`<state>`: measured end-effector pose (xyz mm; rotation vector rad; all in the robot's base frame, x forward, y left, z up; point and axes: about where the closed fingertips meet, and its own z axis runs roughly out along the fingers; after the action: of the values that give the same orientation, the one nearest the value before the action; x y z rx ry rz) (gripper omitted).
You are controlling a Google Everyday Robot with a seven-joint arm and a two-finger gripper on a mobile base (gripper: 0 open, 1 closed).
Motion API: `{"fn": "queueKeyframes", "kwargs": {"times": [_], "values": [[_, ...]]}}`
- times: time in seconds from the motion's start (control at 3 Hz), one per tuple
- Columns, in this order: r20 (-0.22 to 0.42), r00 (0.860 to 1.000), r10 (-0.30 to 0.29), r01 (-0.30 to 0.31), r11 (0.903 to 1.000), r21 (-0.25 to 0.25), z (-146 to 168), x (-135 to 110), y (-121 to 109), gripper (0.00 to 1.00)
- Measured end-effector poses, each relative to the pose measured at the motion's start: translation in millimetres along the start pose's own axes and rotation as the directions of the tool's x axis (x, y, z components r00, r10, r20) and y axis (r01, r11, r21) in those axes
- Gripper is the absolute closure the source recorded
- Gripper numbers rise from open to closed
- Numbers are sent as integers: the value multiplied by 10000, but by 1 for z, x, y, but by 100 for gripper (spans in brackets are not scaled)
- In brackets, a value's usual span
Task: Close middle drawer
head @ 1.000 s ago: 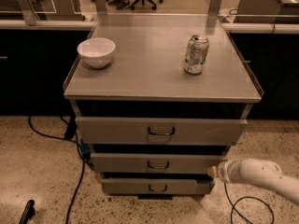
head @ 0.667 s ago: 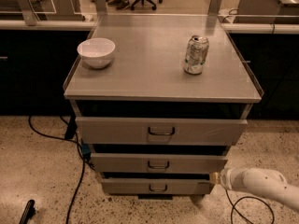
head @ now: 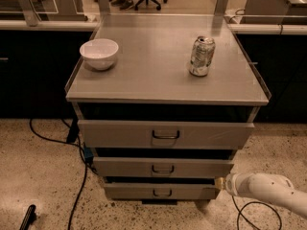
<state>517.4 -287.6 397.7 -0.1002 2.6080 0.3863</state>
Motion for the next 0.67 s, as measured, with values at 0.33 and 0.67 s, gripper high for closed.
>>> {"fn": "queueKeyframes", "kwargs": {"times": [0.33,0.67], "values": [[-1,10000,0,0,10000,-1,0,0,0,35],[-1,10000,0,0,10000,-1,0,0,0,11]]}}
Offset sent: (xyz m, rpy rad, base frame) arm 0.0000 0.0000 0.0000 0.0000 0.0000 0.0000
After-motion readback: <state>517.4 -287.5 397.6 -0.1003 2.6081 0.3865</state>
